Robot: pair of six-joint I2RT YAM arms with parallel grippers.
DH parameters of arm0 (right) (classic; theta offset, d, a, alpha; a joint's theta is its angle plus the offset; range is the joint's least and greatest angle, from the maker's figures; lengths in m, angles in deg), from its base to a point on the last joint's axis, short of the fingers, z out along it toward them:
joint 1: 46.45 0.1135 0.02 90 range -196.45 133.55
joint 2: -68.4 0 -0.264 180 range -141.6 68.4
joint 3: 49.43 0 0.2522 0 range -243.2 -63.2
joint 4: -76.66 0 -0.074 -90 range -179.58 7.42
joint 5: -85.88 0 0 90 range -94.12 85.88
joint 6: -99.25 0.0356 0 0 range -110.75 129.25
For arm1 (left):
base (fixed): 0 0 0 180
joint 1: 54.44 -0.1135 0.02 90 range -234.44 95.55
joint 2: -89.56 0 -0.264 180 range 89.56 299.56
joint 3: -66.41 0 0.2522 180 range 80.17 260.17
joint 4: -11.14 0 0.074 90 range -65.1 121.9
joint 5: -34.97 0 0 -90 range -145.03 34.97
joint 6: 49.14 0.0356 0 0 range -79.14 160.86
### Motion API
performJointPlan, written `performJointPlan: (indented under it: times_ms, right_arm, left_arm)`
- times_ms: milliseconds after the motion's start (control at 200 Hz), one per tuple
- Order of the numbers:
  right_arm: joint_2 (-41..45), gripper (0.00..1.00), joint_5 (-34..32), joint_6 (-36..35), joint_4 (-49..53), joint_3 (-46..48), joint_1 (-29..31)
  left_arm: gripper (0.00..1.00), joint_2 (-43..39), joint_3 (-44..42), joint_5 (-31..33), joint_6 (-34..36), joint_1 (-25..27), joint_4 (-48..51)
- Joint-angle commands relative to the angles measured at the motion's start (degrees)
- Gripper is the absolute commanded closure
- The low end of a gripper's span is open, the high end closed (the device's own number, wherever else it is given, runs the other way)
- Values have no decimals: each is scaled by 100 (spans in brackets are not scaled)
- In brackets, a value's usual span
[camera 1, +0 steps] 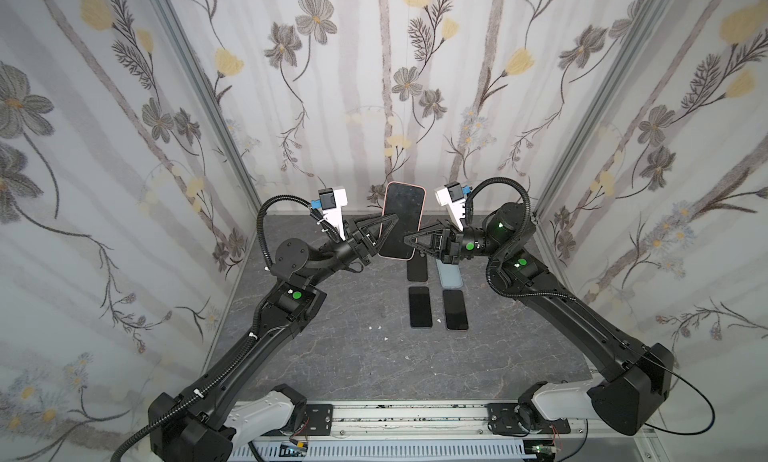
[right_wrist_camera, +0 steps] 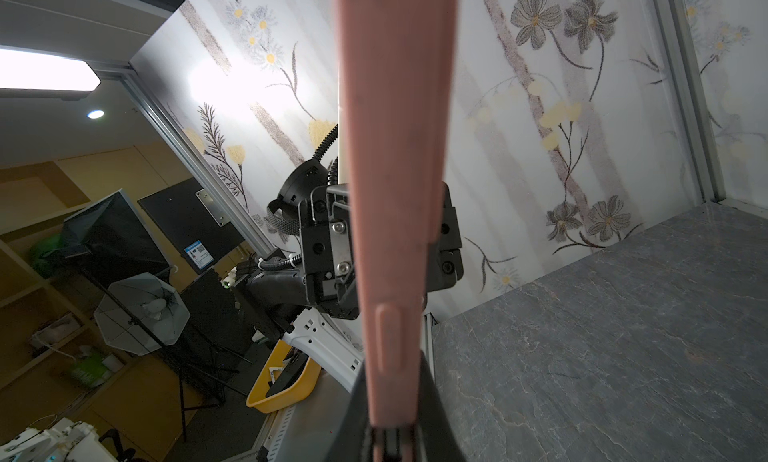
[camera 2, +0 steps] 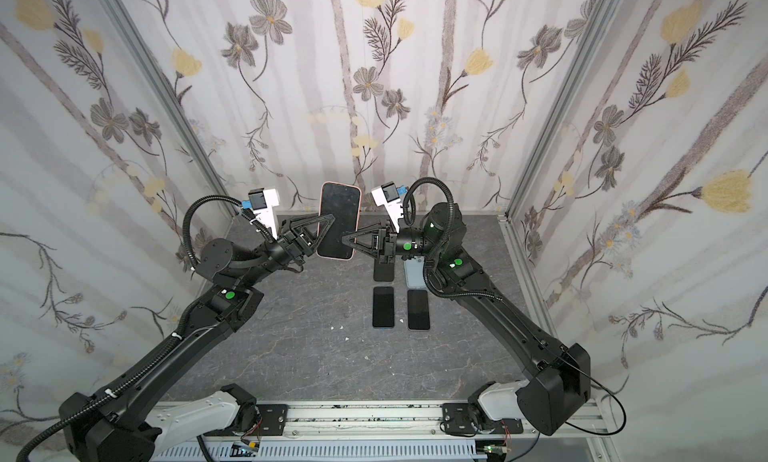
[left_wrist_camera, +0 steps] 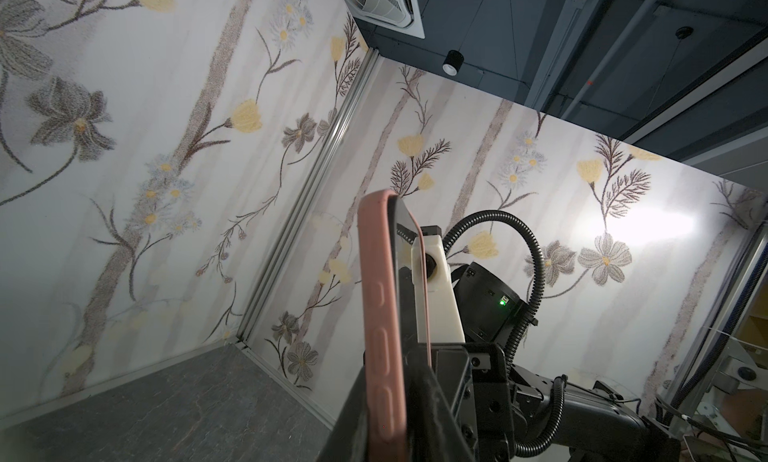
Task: Take the phone out of the phone case
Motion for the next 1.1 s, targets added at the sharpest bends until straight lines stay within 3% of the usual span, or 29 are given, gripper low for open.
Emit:
performJointPlan:
  times_ms: [0, 90, 155, 300, 420, 1099]
  right_arm:
    - [-8, 100, 7, -87, -230, -1, 14]
    - [-17, 100, -3, -180, -244, 23, 21]
    - [-16, 96, 32, -255, -321, 73, 43]
    - [29, 78, 120, -283, -647, 276, 93]
    - [36, 74, 204, -296, -776, 359, 130]
    - [-60, 86, 371, -423, -605, 239, 290]
  left_arm:
    - [91, -13, 48, -64, 20, -4, -188]
    - [100, -31, 50, -55, 11, -7, -183]
    - [100, -31, 63, -73, 4, -2, -181]
    - [100, -49, 48, -30, 2, 1, -186]
    - [100, -40, 61, -38, -8, -10, -180]
    - [100, -53, 25, -42, 2, -7, -184]
